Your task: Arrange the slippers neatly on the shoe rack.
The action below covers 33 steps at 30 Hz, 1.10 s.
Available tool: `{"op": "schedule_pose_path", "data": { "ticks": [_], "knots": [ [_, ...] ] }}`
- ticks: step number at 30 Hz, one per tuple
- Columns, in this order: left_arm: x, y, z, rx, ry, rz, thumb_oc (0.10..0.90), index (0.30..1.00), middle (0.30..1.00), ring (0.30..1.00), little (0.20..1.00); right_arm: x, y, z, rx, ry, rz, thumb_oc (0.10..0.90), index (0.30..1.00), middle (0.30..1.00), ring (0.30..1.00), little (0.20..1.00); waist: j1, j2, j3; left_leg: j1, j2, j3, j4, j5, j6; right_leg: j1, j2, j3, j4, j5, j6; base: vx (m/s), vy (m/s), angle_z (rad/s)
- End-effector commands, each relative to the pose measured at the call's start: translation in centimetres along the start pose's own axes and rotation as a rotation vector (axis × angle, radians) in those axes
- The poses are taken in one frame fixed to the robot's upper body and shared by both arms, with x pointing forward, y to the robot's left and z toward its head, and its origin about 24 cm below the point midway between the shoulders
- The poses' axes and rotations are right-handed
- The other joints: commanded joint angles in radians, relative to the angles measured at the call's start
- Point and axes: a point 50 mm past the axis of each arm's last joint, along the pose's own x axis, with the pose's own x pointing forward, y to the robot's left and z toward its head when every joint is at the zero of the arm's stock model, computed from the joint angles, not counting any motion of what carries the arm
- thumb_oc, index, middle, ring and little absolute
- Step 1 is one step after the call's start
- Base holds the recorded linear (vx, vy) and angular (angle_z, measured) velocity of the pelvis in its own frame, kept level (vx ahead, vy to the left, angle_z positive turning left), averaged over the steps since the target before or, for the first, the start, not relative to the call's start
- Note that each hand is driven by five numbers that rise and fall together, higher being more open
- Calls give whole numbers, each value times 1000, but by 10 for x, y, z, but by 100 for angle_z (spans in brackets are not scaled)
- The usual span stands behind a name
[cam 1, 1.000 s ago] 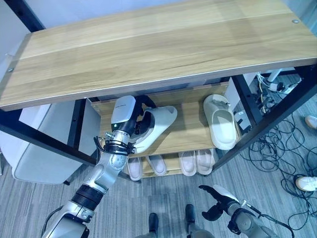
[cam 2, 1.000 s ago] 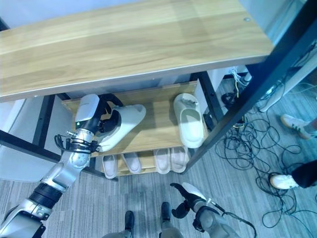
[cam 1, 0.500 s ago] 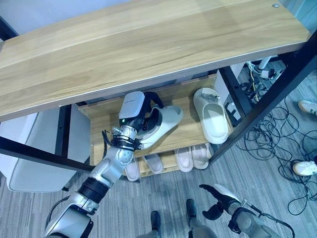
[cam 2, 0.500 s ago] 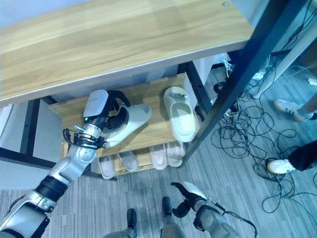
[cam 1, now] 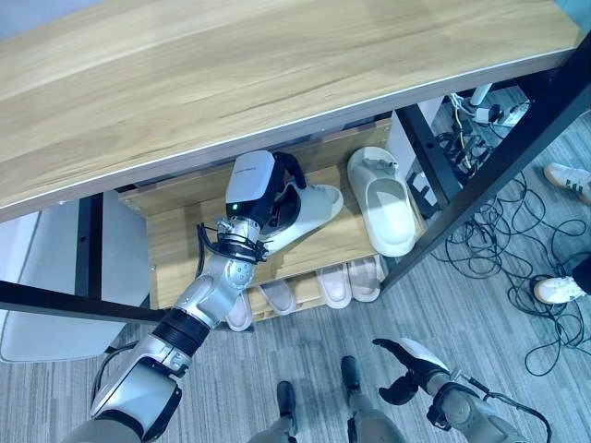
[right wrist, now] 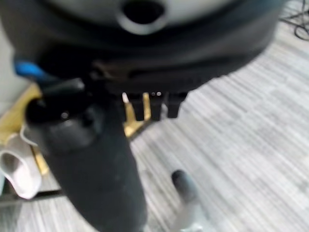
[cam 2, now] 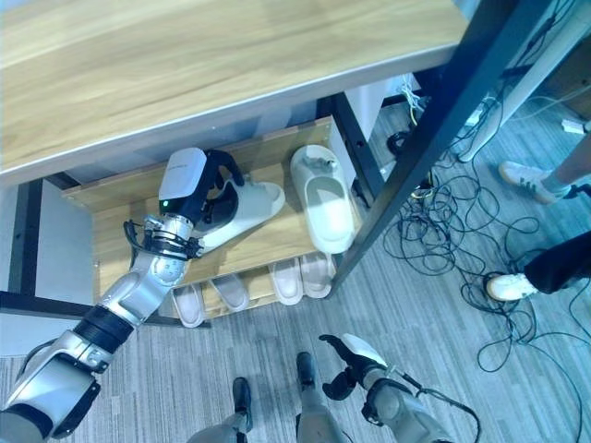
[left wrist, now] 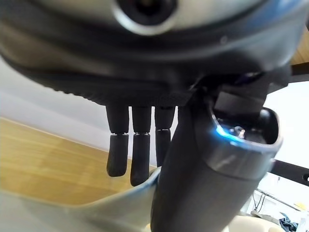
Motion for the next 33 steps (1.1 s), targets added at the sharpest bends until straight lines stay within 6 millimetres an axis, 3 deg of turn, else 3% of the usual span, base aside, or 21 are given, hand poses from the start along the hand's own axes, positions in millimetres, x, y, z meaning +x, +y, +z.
{"op": "schedule_pose_path", "data": {
  "ticks": [1, 8, 9, 10, 16, 27, 33],
  "knots": [
    [36, 32, 25, 12, -111, 177, 400, 300, 300, 300, 300, -6, -6, 13, 13, -99, -43, 800, 900, 900, 900, 900, -4, -52, -68, -103, -37, -25, -6, 33, 34, 20, -19, 3, 7, -133, 65, 3, -9, -3],
    [44, 36, 32, 14, -131, 198, 400, 300, 300, 300, 300, -5, -8, 15, 13, -111, -49, 800, 900, 900, 900, 900, -10, -55, -66, -107, -36, -24, -6, 32, 35, 13, -18, 5, 8, -133, 65, 2, -3, -1],
    [44, 37, 33, 14, -131, 202, 673, 709, 709, 709, 709, -5, -8, 15, 12, -112, -50, 800, 900, 900, 900, 900, -11, -55, -66, -107, -36, -23, -6, 32, 35, 13, -19, 5, 8, -133, 65, 0, 0, 0],
    [45, 37, 33, 14, -132, 205, 800, 900, 900, 900, 900, -6, -8, 15, 12, -113, -52, 800, 900, 900, 900, 900, -11, -56, -66, -106, -35, -23, -6, 31, 35, 13, -18, 5, 8, -133, 64, 0, 0, 0],
    [42, 35, 30, 19, -123, 186, 800, 900, 900, 900, 900, -6, -8, 14, 20, -112, -57, 800, 900, 900, 900, 900, -9, -55, -66, -100, -37, -27, -6, 28, 35, 20, -16, 1, 8, -136, 61, 0, 0, 0],
    [18, 16, 15, -56, -69, 68, 800, 900, 900, 900, 900, -3, -1, 19, 45, -109, -48, 800, 900, 900, 900, 900, 16, -47, -65, -84, -41, -45, -6, 29, 33, 44, -14, -18, 8, -149, 55, 3, -16, 6],
    [8, 19, -5, -3, -31, 44, 800, 900, 900, 900, 900, -3, 2, 17, 45, -99, -44, 800, 900, 900, 900, 900, 29, -43, -61, -74, -39, -48, -6, 32, 29, 60, -13, -28, 8, -156, 54, 0, -13, 5]
  ]
}}
